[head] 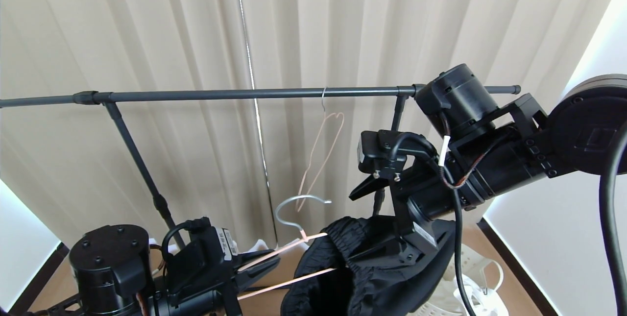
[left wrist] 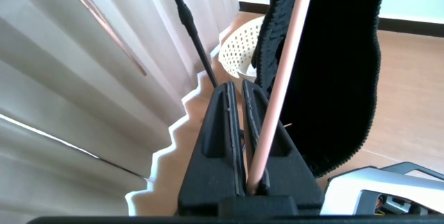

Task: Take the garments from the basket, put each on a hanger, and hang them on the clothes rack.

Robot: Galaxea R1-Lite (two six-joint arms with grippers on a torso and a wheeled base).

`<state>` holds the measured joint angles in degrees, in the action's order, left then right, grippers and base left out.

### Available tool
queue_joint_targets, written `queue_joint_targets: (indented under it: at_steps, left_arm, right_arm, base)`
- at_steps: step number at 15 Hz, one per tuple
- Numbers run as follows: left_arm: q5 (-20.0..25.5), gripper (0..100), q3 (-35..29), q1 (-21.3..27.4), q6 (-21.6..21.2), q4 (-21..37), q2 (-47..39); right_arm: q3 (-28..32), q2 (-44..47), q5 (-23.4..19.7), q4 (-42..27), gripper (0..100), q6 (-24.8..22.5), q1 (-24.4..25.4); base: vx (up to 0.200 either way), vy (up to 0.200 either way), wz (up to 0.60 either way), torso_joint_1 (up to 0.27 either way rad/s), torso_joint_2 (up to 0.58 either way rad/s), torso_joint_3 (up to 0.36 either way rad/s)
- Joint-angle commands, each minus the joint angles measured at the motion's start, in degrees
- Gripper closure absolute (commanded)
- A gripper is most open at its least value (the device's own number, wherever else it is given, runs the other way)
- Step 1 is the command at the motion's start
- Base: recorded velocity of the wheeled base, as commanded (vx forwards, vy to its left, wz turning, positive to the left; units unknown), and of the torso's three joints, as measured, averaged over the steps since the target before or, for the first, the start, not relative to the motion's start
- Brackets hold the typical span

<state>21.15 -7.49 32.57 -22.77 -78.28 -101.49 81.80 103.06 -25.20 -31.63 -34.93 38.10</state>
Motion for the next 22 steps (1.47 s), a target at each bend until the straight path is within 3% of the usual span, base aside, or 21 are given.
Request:
queue_joint_targets:
  at_steps: [1, 14, 15, 22]
  left_arm:
    - [0.03, 100, -0.16, 0.12, 0.01, -0.03, 0.06]
    - [0.03, 100, 0.19, 0.30, 0.18, -1.70, -0.03]
    - [0.03, 100, 0.19, 0.74, 0.27, -1.70, -0.03]
    - [0.03, 100, 0.19, 1.18, 0.54, -1.79, -0.38]
  right_arm:
    - [-0.06, 0.21, -0.03, -0.01, 0, -0.05, 0.05]
    - [0.12, 1.35, 1.29, 0.17, 0, -0.05, -0.04]
    - [0.12, 1.35, 1.29, 0.17, 100, 0.03, -0.04]
    - [-0.06, 0.83, 1.20, 0.17, 100, 0.03, -0.30]
  base:
    - [0.000, 0.000, 0.00, 0.000, 0.00, 0.000]
    - [0.000, 0.000, 0.00, 0.000, 0.00, 0.000]
    - [0.000, 0.000, 0.00, 0.000, 0.00, 0.000]
    - [0.000, 0.000, 0.00, 0.000, 0.00, 0.000]
